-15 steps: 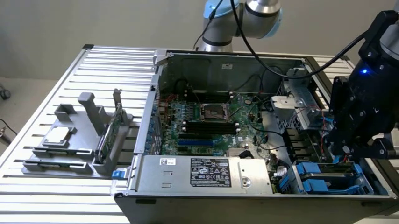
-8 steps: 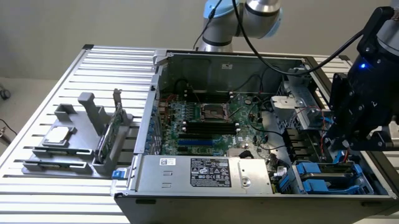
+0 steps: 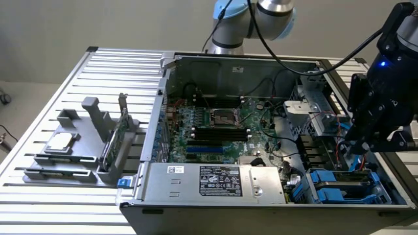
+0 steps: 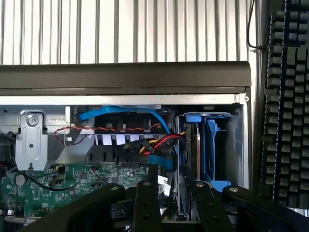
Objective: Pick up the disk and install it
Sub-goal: 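Insert the second disk wire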
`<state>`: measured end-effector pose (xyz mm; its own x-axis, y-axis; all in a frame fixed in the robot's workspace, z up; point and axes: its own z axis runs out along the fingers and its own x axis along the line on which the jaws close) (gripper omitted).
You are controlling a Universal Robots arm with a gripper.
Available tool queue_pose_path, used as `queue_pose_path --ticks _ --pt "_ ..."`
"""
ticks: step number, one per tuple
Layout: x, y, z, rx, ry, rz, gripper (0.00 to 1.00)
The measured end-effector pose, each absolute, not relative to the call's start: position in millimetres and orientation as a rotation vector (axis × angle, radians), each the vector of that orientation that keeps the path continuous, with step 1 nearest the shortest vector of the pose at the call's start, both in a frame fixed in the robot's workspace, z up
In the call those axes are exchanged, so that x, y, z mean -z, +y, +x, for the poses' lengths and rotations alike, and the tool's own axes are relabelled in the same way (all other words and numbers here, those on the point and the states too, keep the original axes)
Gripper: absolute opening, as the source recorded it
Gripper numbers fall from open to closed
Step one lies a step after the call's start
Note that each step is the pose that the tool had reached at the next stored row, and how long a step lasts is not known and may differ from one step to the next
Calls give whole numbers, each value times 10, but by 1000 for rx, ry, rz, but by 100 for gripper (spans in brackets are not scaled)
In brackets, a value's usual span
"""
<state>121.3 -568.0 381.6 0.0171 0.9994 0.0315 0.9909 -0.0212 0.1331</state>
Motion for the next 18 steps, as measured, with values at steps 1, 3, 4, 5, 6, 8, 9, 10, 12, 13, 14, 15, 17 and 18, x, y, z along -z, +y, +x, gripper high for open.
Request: queue_pose_path --ticks 1,3,4,5,6,8,9,10,12,13,14,15,17,18 --pt "-3815 -5671 1220 -172 2144 2185 32" --pt "-3805 -5654 1233 -161 2142 2182 32" --pt "-3798 -5648 1239 -155 2142 2182 32" --pt "-3791 -5645 1244 -149 2143 2182 32" --pt "-3782 -5643 1249 -144 2143 2182 32" --pt "-3770 -5639 1260 -132 2145 2184 32" --pt "-3764 -5638 1265 -126 2146 2185 32" --pt "-3760 -5636 1271 -120 2147 2186 32" --pt "-3754 -5633 1283 -110 2149 2187 32" --pt "-3752 -5632 1288 -107 2150 2188 32" --pt "-3750 -5631 1292 -104 2151 2188 30" --pt "-3749 -5630 1295 -101 2151 2189 24" --pt "-3749 -5629 1295 -98 2151 2189 24" --pt "-3749 -5628 1295 -98 2151 2189 17"
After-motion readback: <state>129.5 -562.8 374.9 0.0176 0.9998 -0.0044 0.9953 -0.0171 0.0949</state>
